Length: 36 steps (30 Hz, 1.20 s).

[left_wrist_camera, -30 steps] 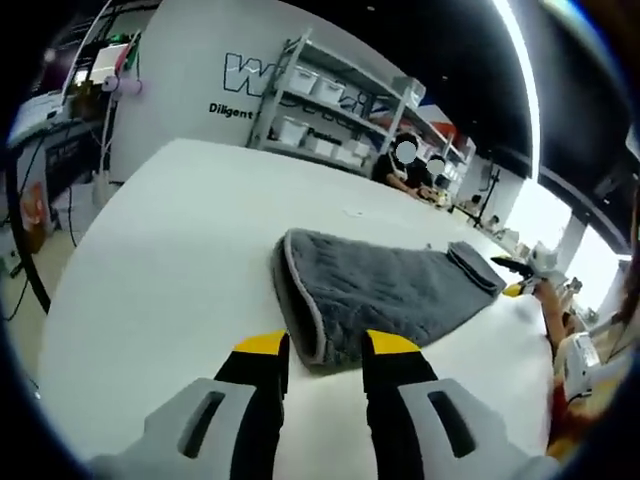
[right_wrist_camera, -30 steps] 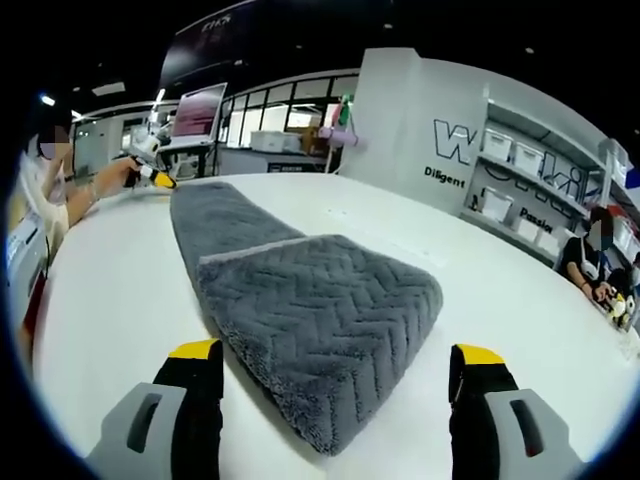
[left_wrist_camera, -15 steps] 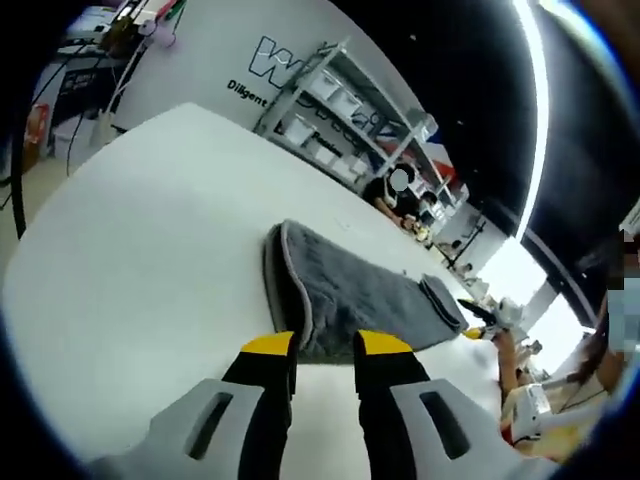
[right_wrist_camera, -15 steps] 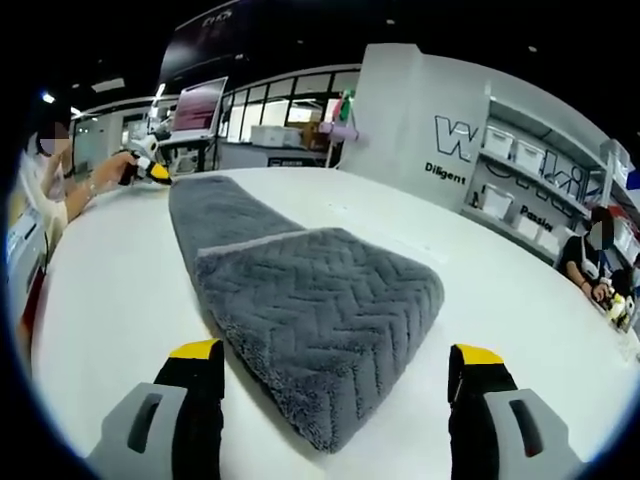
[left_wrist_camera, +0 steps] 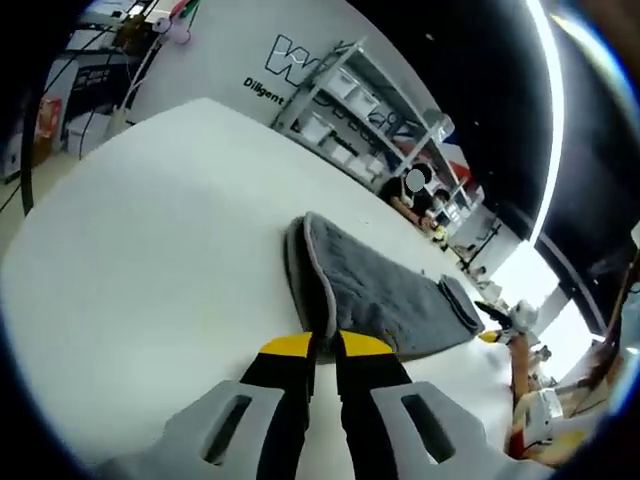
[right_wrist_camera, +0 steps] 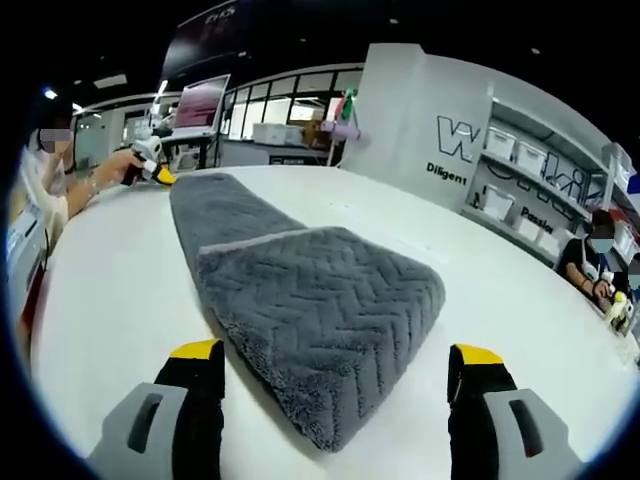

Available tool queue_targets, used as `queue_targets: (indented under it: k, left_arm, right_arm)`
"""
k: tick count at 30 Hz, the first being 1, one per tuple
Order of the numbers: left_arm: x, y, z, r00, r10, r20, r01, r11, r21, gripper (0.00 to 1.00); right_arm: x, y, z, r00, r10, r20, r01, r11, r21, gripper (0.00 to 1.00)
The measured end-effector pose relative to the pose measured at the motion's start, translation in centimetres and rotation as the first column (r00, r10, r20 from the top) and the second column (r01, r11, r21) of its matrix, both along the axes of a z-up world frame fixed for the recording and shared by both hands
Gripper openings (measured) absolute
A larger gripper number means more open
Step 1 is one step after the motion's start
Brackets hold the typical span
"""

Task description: Fold the towel on the table until its edges align and the towel forms a compact rectangular stack.

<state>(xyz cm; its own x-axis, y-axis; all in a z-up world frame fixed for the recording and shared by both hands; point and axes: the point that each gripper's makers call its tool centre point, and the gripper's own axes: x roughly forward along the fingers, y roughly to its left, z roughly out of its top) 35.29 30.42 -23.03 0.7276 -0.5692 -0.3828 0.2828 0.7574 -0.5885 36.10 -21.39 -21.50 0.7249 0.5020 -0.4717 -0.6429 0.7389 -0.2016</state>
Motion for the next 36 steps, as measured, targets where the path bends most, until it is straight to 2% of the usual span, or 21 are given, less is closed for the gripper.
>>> queue_targets:
  k: [3, 8, 12, 14, 17, 23, 27, 30, 36]
  left_arm:
    - [-0.1, -0.1, 0.3, 0.999, -0.021, 0.035, 0.020, 0.999, 0.025, 0.04]
    - [-0.2, -0.9, 2.4, 0.991, -0.046, 0.123, 0.049, 0.999, -0.019, 0.03]
    - [-0.5, -1.5, 5.6, 0.968, -0.048, 0.245, 0.075, 0.992, -0.101, 0.02]
    - [-0.8, -1.9, 6.9, 0.957, -0.059, 0.284, 0.102, 0.985, -0.138, 0.02]
    - [-1.3, -2.5, 8.4, 0.943, -0.074, 0.325, 0.132, 0.978, -0.160, 0.02]
    - [-1.9, -4.2, 10.6, 0.918, -0.118, 0.378, 0.201, 0.961, -0.189, 0.02]
    - [-2.1, -5.7, 11.5, 0.908, -0.148, 0.393, 0.246, 0.946, -0.212, 0.02]
    - [-2.4, -6.7, 12.0, 0.899, -0.181, 0.400, 0.281, 0.937, -0.208, 0.02]
    - [-3.0, -9.1, 13.6, 0.870, -0.238, 0.432, 0.349, 0.916, -0.198, 0.02]
  right_arm:
    - [0.0, 0.0, 0.0, 1.000, 0.001, -0.001, -0.001, 1.000, -0.002, 0.94]
    - [-0.2, 0.1, 0.2, 1.000, 0.005, 0.006, -0.005, 1.000, -0.001, 0.94]
    - [-0.3, 0.2, 0.6, 1.000, 0.009, 0.016, -0.009, 1.000, 0.000, 0.94]
    - [-0.5, 0.3, 0.7, 1.000, 0.014, 0.020, -0.014, 1.000, -0.001, 0.94]
    - [-0.7, 0.6, 1.0, 0.999, 0.022, 0.028, -0.022, 1.000, 0.000, 0.94]
    - [-0.8, 0.8, 1.1, 0.999, 0.033, 0.033, -0.033, 0.999, 0.001, 0.94]
    - [-0.8, 0.8, 1.3, 0.999, 0.035, 0.037, -0.035, 0.999, 0.003, 0.94]
    - [-0.9, 0.8, 1.5, 0.999, 0.036, 0.041, -0.036, 0.999, 0.004, 0.94]
    - [-0.9, 0.9, 1.7, 0.998, 0.039, 0.047, -0.039, 0.999, 0.007, 0.94]
